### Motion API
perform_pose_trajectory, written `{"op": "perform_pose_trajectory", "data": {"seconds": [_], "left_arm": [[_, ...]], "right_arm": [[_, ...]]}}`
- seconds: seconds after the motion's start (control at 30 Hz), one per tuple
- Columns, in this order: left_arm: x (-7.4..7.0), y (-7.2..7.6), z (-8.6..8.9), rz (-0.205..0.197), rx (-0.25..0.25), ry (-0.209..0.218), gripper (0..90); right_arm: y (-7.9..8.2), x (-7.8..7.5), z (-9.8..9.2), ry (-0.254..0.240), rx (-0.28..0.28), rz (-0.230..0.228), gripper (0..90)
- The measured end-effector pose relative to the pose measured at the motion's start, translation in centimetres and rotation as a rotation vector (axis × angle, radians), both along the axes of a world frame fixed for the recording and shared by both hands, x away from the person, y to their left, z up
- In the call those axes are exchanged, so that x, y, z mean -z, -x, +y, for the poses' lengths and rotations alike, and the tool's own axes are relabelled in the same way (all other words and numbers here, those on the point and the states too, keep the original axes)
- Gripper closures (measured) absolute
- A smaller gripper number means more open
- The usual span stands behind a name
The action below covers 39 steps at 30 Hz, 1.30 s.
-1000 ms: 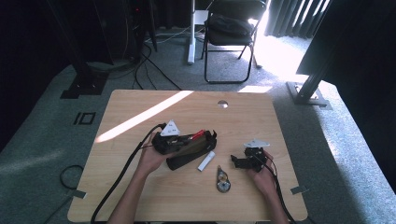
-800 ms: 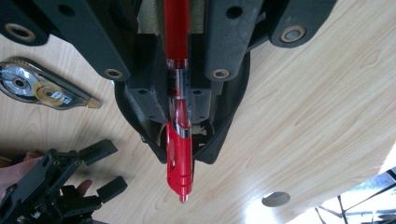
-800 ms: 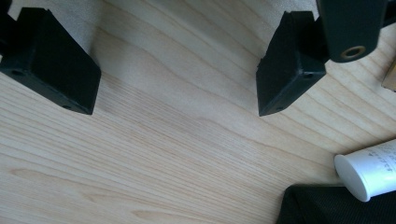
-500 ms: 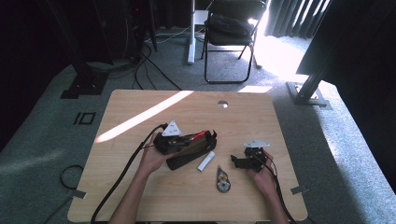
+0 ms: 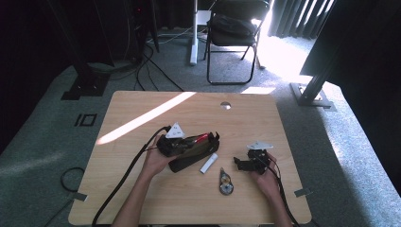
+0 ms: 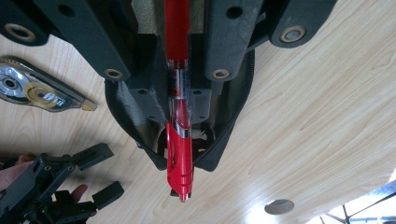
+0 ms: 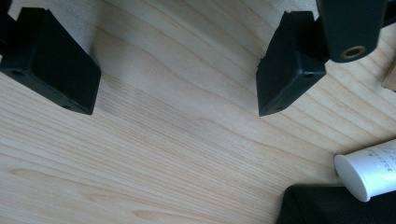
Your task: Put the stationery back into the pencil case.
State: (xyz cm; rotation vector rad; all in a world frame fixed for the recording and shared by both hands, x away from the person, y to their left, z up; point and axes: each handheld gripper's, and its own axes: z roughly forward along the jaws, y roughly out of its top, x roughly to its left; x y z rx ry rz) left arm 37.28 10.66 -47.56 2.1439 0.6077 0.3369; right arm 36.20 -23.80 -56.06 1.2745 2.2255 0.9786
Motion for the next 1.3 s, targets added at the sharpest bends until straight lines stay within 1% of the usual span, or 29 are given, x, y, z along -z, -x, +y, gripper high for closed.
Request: {"op": "perform_pose_trajectory", "data": {"seconds": [0.63,0.73,0.87,1.3], "left_arm": [[0.6,-0.4,-0.2,0.015,-0.002,-0.012,79.2],[0.7,-0.5,-0.2,0.020,-0.006,-0.006,79.2],[0.9,-0.5,-0.3,0.025,-0.005,-0.009,79.1],[1.5,-0.6,-0.8,0.039,0.008,-0.031,79.0]], "right_arm": [[0.0,0.0,0.0,0.001,-0.001,0.000,13.7],[0.0,0.0,0.0,0.001,-0.001,0.000,13.7],[0.0,0.0,0.0,0.001,0.000,0.000,13.7],[0.0,0.0,0.0,0.001,-0.001,0.000,13.7]]}}
